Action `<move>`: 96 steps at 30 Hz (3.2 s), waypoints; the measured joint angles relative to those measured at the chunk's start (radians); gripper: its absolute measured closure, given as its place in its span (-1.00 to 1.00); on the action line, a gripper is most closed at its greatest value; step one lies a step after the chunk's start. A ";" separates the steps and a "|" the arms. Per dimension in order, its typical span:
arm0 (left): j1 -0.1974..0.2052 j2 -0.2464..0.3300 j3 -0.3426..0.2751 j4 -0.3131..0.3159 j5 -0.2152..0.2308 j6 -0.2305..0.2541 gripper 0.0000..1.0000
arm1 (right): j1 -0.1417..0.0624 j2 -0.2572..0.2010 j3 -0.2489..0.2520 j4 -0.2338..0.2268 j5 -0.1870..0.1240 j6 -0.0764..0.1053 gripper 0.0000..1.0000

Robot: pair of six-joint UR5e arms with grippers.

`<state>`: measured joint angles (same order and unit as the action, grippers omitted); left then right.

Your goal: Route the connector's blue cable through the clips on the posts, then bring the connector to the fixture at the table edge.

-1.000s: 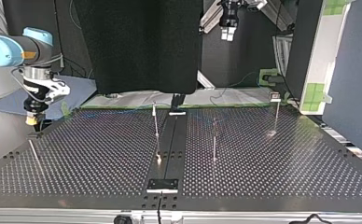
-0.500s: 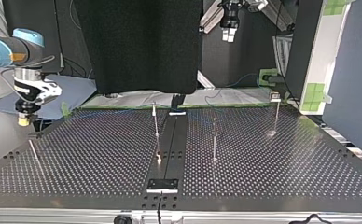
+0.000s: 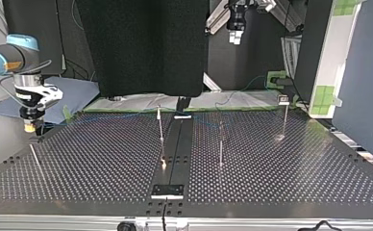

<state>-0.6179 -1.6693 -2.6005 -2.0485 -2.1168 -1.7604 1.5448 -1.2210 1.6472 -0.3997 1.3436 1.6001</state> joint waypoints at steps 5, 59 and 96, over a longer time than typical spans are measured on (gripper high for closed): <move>0.004 0.000 0.004 -0.010 -0.002 0.005 -1.00 | -0.012 0.024 -0.024 0.000 -0.043 -0.004 1.00; 0.055 0.000 0.028 -0.088 -0.004 0.049 -1.00 | -0.089 0.105 -0.119 -0.010 -0.273 -0.083 1.00; 0.075 0.000 0.047 -0.123 0.001 0.065 -1.00 | -0.089 0.129 -0.152 -0.007 -0.310 -0.073 1.00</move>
<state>-0.5433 -1.6694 -2.5540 -2.1711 -2.1161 -1.6949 1.4562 -1.0920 1.4955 -0.4063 1.0338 1.5269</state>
